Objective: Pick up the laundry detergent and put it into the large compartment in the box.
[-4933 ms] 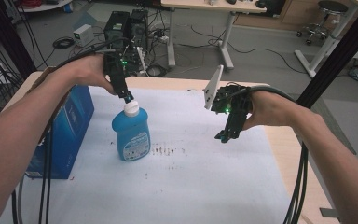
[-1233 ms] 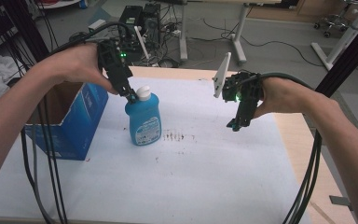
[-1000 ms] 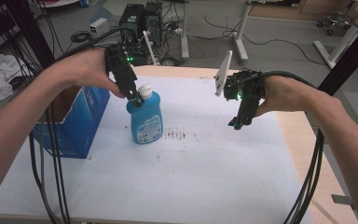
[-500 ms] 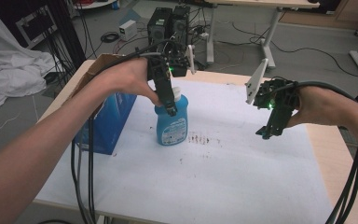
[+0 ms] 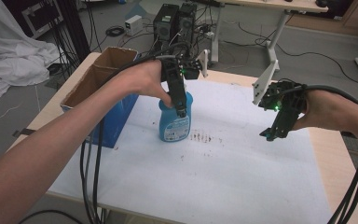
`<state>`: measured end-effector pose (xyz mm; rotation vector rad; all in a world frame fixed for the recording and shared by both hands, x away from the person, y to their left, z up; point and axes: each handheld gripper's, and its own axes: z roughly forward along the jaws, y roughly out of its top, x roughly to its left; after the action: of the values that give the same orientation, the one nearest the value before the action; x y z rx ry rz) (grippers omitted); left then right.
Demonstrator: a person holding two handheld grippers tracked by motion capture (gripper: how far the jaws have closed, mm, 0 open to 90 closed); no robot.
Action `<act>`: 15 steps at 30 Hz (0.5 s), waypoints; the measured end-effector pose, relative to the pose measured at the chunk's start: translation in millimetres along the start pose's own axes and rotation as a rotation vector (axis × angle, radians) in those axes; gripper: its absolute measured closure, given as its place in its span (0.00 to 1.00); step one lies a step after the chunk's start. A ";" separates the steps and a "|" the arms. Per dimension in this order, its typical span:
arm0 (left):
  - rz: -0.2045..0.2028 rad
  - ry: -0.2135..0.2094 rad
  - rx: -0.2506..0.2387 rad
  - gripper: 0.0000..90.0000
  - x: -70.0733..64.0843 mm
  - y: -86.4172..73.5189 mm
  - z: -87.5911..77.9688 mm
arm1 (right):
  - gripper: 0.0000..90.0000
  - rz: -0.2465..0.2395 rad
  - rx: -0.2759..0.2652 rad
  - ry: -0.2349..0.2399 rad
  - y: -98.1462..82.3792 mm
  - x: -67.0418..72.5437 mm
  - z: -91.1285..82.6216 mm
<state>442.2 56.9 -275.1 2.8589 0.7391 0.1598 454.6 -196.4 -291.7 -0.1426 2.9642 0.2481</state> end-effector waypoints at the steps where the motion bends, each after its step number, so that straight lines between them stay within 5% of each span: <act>1: -0.002 -0.003 0.002 0.18 -0.2 0.2 0.6 | 0.14 0.000 0.000 0.000 0.0 0.0 0.0; 15: -0.027 0.003 -0.001 0.18 1.6 0.3 6.7 | 0.14 -0.004 0.003 0.000 4.0 0.0 2.8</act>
<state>444.7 56.4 -281.5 2.8472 0.7774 0.1602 454.6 -192.0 -293.8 -0.1488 2.9641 0.2424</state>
